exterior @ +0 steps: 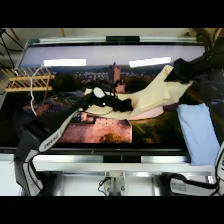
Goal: Fold the shirts.
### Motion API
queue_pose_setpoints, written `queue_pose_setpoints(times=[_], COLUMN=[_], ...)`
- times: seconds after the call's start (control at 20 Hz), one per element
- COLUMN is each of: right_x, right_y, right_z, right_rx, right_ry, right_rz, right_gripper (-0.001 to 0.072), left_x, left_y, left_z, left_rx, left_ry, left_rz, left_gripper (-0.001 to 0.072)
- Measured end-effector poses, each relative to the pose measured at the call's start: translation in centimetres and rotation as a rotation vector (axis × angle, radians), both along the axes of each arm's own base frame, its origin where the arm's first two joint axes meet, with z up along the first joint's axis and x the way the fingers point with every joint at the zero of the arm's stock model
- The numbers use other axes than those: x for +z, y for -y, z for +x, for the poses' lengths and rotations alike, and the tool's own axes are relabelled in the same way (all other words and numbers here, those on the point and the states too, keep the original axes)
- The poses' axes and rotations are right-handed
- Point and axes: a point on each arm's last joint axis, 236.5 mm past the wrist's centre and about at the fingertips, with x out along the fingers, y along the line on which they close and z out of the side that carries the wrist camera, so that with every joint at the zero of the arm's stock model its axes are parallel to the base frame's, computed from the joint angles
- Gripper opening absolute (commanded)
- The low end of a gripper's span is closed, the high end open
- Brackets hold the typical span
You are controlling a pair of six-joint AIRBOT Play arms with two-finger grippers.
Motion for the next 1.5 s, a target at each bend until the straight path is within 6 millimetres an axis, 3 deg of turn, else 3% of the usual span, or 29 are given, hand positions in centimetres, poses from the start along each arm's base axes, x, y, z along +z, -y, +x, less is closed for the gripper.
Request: queue_pose_setpoints(times=[0.15,0.3,0.45,0.6,0.8,0.85,0.9,0.95,1.1,1.2,1.3,1.4,1.5], right_x=[0.5,0.3,-1.3,-4.6,-11.1,-12.6,-14.5,-16.1,-18.9,-18.8,-17.8,-17.1,-17.5], right_y=[-0.2,-1.6,-5.0,-10.8,-20.9,-23.4,-25.8,-27.8,-31.0,-30.9,-28.3,-23.1,-15.6], right_z=[0.0,1.0,2.6,4.4,5.4,5.4,5.4,5.3,5.8,6.3,6.7,7.1,7.3], right_rx=[-0.007,0.004,0.05,0.131,0.247,0.265,0.275,0.276,0.238,0.215,0.211,0.201,0.154], right_ry=[0.014,0.037,0.043,0.041,0.02,0.017,0.011,0.008,0.008,0.009,0.002,-0.014,-0.068], right_rz=[0.004,0.016,0.031,0.052,0.114,0.133,0.15,0.164,0.191,0.202,0.167,0.058,-0.114], right_gripper=[0.0053,0.0054,0.0054,0.0054,0.0078,0.0254,0.0563,0.0631,0.0631,0.0631,0.0631,0.0631,0.0631], left_x=[0.6,3.9,9.4,15.9,24.8,26.3,27.7,29.1,31.2,31.7,32.0,32.0,32.0], left_y=[0.4,-3.4,-11.0,-20.7,-32.1,-34.1,-35.6,-36.9,-38.7,-39.3,-39.6,-39.7,-39.9], left_z=[0.9,4.4,8.8,11.8,11.3,10.6,9.7,8.7,6.0,4.8,4.2,3.8,3.7], left_rx=[0.022,0.063,0.135,0.248,0.392,0.415,0.432,0.445,0.446,0.438,0.432,0.422,0.419], left_ry=[-0.003,0.059,0.168,0.284,0.428,0.457,0.48,0.507,0.549,0.556,0.566,0.571,0.577], left_rz=[-0.031,-0.038,-0.006,0.038,0.095,0.118,0.136,0.157,0.219,0.25,0.268,0.278,0.289], left_gripper=[0.0032,0.0032,0.0033,0.0033,0.0034,0.0034,0.0034,0.0034,0.0034,0.0034,0.0034,0.0034,0.0034])
